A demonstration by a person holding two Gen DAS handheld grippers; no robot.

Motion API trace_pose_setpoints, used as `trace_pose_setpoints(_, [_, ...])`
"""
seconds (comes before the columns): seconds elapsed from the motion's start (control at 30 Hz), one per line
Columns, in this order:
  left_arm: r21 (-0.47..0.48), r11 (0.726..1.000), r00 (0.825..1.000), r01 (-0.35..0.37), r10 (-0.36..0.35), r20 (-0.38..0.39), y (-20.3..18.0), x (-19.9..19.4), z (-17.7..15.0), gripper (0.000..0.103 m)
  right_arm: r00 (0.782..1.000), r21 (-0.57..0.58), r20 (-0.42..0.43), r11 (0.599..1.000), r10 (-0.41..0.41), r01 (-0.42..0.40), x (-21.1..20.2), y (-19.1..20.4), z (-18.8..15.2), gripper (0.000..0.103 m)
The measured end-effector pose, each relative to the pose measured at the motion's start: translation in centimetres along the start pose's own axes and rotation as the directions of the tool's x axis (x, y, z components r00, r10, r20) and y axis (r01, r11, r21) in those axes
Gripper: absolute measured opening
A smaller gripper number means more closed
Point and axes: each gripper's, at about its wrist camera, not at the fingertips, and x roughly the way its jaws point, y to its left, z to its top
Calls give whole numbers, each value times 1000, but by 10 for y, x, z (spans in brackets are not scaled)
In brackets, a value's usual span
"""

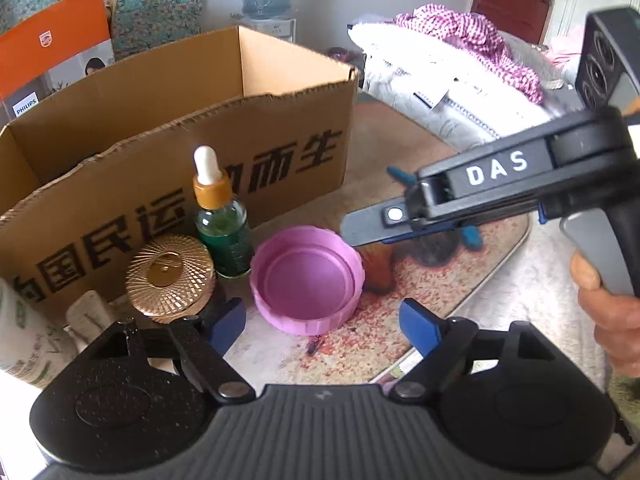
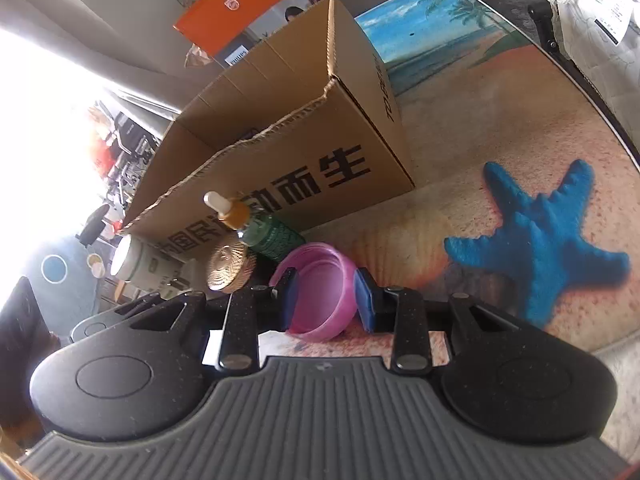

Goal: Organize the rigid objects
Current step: 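Move the open right gripper out of the box to the pink lid, then close the right gripper on the rim of the pink lid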

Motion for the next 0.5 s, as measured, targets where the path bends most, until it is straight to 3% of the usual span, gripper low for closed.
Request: trace_pose_setpoints(0.5, [15, 999, 999, -31, 31, -17, 1, 23, 1, 77, 999, -4, -49, 1000, 1, -2, 37, -5, 2, 30])
